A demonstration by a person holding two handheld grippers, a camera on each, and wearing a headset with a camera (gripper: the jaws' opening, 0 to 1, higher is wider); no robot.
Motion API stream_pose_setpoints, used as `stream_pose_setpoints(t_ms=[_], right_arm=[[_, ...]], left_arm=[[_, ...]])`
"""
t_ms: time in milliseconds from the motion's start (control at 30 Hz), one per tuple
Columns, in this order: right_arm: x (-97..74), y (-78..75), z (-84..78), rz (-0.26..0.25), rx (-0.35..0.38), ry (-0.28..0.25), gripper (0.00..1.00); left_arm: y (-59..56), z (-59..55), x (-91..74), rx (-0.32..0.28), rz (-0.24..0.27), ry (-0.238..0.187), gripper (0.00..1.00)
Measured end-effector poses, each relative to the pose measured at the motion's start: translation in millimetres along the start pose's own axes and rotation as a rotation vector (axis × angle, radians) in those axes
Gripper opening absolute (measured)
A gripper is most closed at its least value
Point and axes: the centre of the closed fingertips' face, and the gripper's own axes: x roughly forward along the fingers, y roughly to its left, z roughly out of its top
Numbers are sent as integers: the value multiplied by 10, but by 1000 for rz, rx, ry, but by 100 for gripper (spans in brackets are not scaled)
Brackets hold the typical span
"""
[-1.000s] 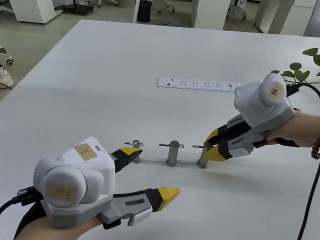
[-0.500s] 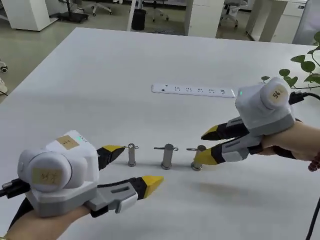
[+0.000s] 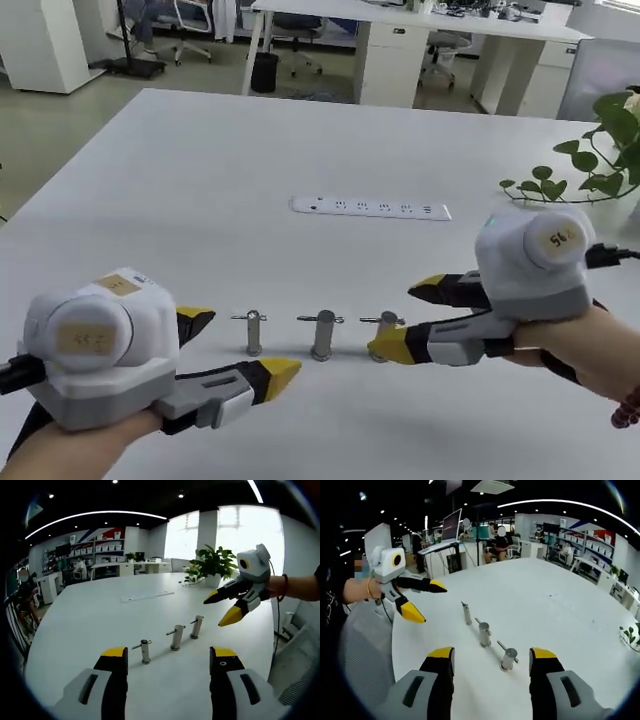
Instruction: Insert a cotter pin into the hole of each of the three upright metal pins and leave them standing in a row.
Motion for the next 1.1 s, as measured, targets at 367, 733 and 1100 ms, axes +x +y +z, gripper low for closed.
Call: stream_pose_setpoints(t_ms=[367,733,1100], right_arm=[[-105,87,-24,-108,133,-74,58],[-176,166,-73,-196,186,-110,58],[-176,225,-28,-244,232,-150,59]], left_arm=[[34,34,-79,25,43,11,66],[33,-11,-140,20,47,32,68],[71,-22,-168,31,75,37,67]])
